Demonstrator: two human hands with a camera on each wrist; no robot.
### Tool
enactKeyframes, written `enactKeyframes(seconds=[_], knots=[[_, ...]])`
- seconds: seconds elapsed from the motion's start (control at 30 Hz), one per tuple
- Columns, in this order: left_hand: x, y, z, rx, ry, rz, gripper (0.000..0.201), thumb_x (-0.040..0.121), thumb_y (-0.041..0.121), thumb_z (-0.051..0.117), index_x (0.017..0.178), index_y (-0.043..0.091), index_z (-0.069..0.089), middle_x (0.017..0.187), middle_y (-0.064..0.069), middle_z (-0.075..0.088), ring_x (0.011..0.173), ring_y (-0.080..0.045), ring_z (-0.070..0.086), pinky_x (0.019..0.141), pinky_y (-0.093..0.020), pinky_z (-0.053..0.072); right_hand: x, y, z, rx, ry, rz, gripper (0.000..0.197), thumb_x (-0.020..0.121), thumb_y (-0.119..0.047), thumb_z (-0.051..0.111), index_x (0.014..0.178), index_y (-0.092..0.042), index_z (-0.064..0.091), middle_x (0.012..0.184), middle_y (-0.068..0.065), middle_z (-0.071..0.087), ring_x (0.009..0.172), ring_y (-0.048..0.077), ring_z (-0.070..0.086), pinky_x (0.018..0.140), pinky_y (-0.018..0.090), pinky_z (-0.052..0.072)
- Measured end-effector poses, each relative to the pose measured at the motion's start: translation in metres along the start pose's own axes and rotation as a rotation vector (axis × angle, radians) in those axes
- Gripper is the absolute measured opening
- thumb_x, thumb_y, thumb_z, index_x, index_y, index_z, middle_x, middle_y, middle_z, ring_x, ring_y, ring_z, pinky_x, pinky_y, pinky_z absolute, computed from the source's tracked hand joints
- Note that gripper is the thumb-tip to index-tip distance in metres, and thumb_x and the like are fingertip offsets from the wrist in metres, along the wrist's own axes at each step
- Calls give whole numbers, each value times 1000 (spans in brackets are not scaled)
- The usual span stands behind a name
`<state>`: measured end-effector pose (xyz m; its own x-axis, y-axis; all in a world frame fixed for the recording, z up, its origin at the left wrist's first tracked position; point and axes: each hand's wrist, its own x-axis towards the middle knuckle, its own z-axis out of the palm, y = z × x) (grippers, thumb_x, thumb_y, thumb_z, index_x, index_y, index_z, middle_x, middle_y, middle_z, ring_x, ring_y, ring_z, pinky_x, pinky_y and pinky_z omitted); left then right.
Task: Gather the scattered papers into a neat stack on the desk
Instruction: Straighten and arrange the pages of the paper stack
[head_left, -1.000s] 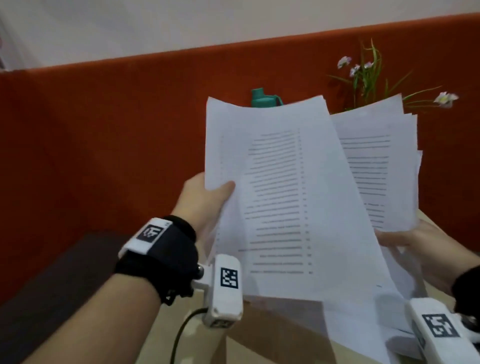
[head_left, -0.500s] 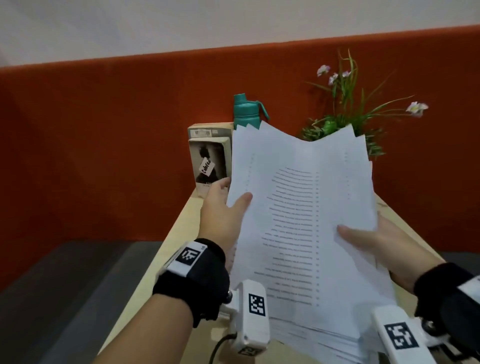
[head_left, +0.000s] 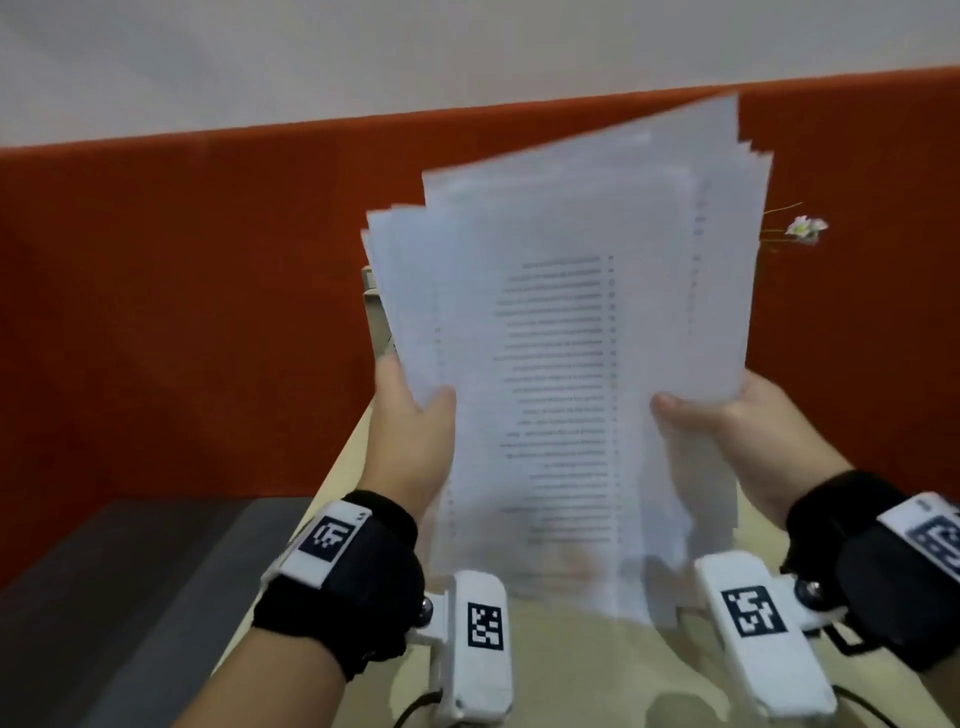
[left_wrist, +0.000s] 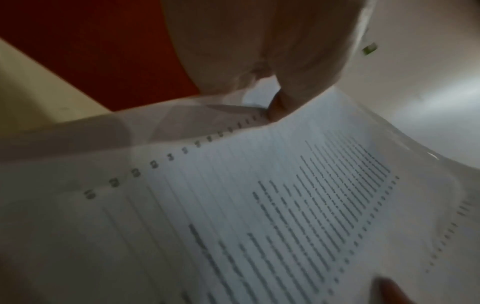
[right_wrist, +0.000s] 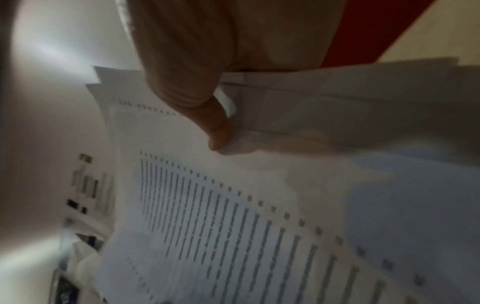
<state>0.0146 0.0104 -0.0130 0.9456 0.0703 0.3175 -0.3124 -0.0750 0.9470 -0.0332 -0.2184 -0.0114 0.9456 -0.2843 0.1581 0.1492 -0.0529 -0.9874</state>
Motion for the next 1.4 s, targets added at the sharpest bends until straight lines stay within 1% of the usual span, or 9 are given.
enactKeyframes(seconds=[0.2,0.37,0.47,0.6,0.7,0.97,1.1,1.3,1.4], knots=[[-9,29,10,-97,8,143,49,88,5,64,127,17,38,117,10,62,107,-7,64,92,-32,55,5,-20,19,163,241,-243,41,84,-19,70,123,-15,59,108,0,73,92,15,71,74,30,54],[-6,36,20,14,232,277,46,88,3,59,132,10,45,117,2,65,102,-10,66,91,-24,55,7,-24,26,128,415,-376,30,84,-18,70,109,-19,53,93,-13,66,77,-3,65,58,10,50],[0,41,10,-20,260,275,56,83,13,68,132,17,41,108,11,65,98,-9,67,87,-28,55,3,-29,19,95,494,-441,35,84,-23,70,110,-23,47,96,-15,64,84,-1,66,70,17,53],[0,40,9,-24,152,189,51,82,14,70,126,20,44,107,11,66,98,-10,68,89,-42,57,1,-26,25,80,396,-401,16,91,-24,60,94,-38,52,98,-14,66,94,8,66,80,32,54],[5,45,9,29,208,292,45,84,13,66,125,17,47,105,9,67,97,-13,68,87,-43,58,4,-42,30,63,383,-492,18,92,-20,58,89,-37,52,91,-17,66,82,-3,65,71,23,54],[5,21,2,64,175,159,35,86,11,64,117,22,53,99,10,66,99,-18,66,88,-36,54,-4,-19,27,-84,142,-434,32,91,-15,62,107,-41,52,108,-18,66,102,4,65,87,36,55],[11,33,-2,58,284,283,26,87,14,63,110,22,53,87,19,61,82,-5,64,69,-20,50,7,-41,25,56,242,-540,31,89,-11,65,99,-35,50,102,-11,69,89,1,69,79,27,58],[5,9,-14,-92,-7,14,25,86,17,69,112,18,68,105,5,76,98,-17,72,89,-42,57,-5,-5,16,-58,30,-293,33,81,-25,70,114,-23,64,100,-11,74,88,5,73,67,19,58],[2,10,-1,56,178,166,18,87,16,66,104,21,62,88,16,68,93,-18,68,76,-26,56,-2,-9,28,-66,99,-388,20,88,-16,66,95,-34,63,86,-15,73,80,-2,71,59,11,53]])
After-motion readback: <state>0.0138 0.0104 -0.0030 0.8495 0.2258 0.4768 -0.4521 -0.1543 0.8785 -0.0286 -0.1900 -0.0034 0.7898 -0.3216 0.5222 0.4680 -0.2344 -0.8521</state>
